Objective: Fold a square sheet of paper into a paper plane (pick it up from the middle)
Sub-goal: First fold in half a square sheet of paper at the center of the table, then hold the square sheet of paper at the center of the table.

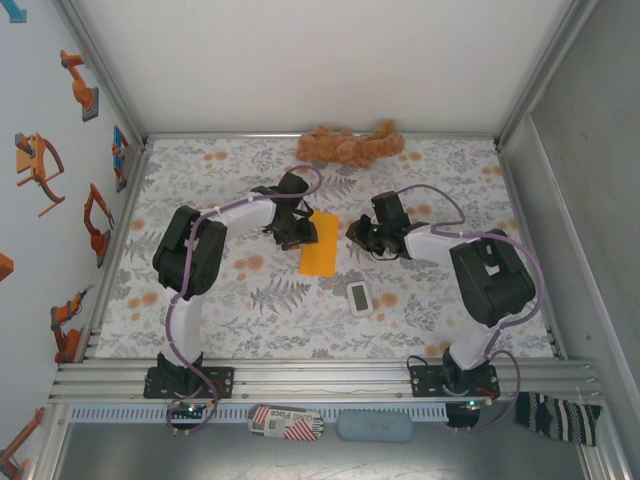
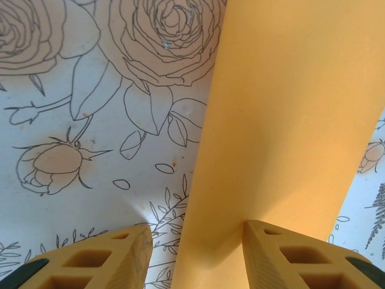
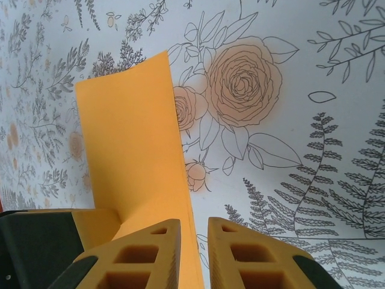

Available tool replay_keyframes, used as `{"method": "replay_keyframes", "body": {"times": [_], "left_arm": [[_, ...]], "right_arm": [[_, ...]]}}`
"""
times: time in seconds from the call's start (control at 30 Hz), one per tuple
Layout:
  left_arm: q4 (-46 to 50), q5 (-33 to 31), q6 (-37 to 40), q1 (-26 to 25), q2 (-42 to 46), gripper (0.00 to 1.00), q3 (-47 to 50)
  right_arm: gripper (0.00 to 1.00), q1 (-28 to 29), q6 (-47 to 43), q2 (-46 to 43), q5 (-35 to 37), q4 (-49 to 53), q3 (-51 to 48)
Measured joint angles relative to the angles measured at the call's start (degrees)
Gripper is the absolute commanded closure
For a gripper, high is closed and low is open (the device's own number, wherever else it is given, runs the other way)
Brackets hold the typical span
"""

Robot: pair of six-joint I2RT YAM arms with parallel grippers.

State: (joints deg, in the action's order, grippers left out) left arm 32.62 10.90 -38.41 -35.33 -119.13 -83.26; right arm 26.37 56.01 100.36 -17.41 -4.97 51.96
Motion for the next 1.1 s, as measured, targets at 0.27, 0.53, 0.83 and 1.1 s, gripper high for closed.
{"method": "replay_keyframes", "body": {"times": [0.27, 0.53, 0.83, 1.1], "left_arm": [[0.76, 0.07, -2.47, 0.02, -0.96, 0.52, -0.74], [0.37, 0.52, -1.20, 0.02, -1.05, 0.52, -0.11], [2.56, 0.48, 2.19, 0.02, -2.21, 0.51, -1.99], [3.32, 0.24, 1.55, 0.02, -2.64, 0.52, -2.56]], "right_arm": [[0.82, 0.00, -0.81, -0.66, -0.09, 0.09, -0.13], [0.83, -0.07, -3.37, -0.85, -1.29, 1.55, -0.09], [0.84, -0.33, -4.66, -2.47, 2.16, 4.17, -0.11], [0.84, -0.44, -5.05, -4.07, 4.94, 5.35, -0.11]]}}
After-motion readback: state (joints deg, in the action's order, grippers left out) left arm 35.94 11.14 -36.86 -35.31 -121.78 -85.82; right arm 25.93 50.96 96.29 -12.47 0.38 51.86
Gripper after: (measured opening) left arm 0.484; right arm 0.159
